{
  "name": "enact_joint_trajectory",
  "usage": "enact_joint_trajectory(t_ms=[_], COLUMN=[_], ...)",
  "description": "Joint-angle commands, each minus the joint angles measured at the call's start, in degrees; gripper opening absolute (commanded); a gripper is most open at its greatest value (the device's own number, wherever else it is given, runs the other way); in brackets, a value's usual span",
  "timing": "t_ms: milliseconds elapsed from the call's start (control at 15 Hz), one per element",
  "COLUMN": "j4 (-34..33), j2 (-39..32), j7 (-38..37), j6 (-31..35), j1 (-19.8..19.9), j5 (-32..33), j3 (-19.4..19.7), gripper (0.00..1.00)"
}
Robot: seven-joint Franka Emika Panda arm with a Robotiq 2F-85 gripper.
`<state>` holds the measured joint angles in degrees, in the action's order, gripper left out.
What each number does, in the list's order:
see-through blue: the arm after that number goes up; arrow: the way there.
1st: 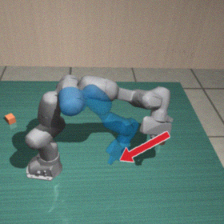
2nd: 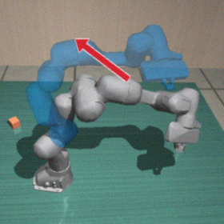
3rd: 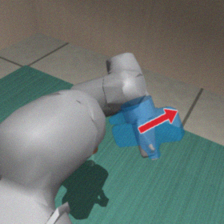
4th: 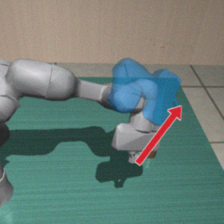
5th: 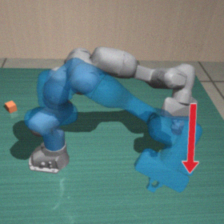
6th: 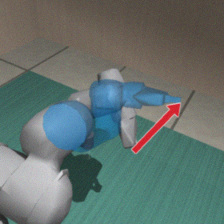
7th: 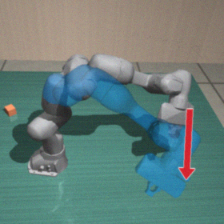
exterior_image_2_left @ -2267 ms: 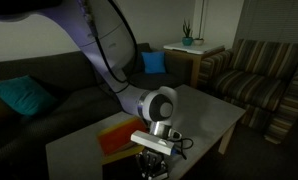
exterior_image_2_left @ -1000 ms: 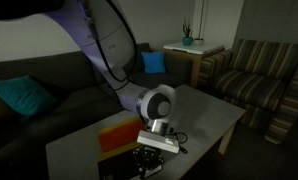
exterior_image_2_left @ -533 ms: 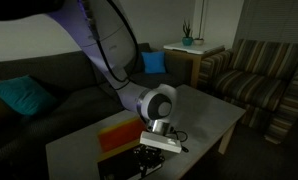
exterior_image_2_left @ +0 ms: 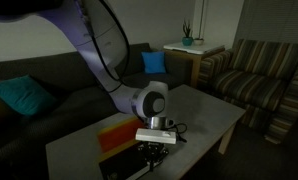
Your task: Move the black book closer to the red book
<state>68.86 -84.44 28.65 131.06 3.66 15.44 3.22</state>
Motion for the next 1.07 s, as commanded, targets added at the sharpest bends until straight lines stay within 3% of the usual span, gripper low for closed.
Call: enact_joint_trajectory(t_ms=[0,267,533,1000], j4=[2.1,2.9,9.1,12.4], j2=[0.0,-0.1,4.2,7.3], j7=[-9.1,-19.4,-31.5,-39.2], j6=[7.2,10.9,13.4,13.7], j1=[-3.5,-7.7,-14.8,-19.2], j5=[3.0,6.4,8.7,8.2], j3=[3.2,7.3,13.5,21.2], gripper=[0.00,0.00,0.00,0.00])
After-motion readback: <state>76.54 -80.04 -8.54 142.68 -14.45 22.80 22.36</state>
